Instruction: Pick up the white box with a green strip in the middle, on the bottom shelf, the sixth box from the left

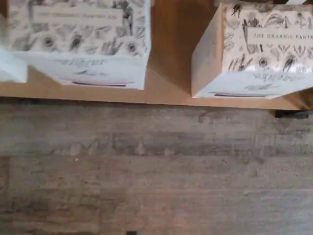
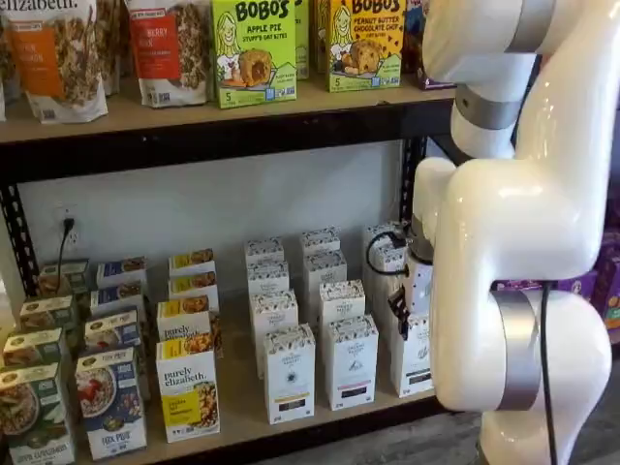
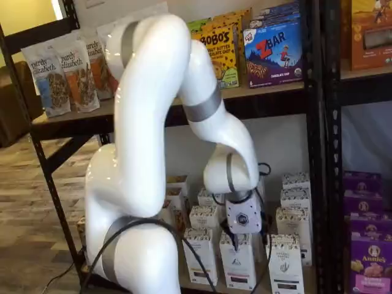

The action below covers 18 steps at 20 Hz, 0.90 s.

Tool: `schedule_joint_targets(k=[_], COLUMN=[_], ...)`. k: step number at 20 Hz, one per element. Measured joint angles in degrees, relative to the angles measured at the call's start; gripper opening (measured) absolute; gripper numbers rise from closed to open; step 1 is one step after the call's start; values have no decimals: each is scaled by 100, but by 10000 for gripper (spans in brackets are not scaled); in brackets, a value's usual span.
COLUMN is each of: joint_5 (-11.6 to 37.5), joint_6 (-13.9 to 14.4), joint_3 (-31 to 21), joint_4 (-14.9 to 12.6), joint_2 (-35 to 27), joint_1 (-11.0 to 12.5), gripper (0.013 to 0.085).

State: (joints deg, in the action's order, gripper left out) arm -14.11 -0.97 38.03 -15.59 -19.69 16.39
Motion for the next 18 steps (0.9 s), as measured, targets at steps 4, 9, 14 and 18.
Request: schedule_joint_targets(k=[4,9,14,18], joint_5=[71,73,-93,-206], joint_6=[259,424,-117,-116], joint_3=[723,1488,2266,2667], joint_4=[-431,-698,-105,-87], joint_2=[-778,-1437,-1990,-2255], joint_1=[161,253,208,182], gripper=[850,850,850,850])
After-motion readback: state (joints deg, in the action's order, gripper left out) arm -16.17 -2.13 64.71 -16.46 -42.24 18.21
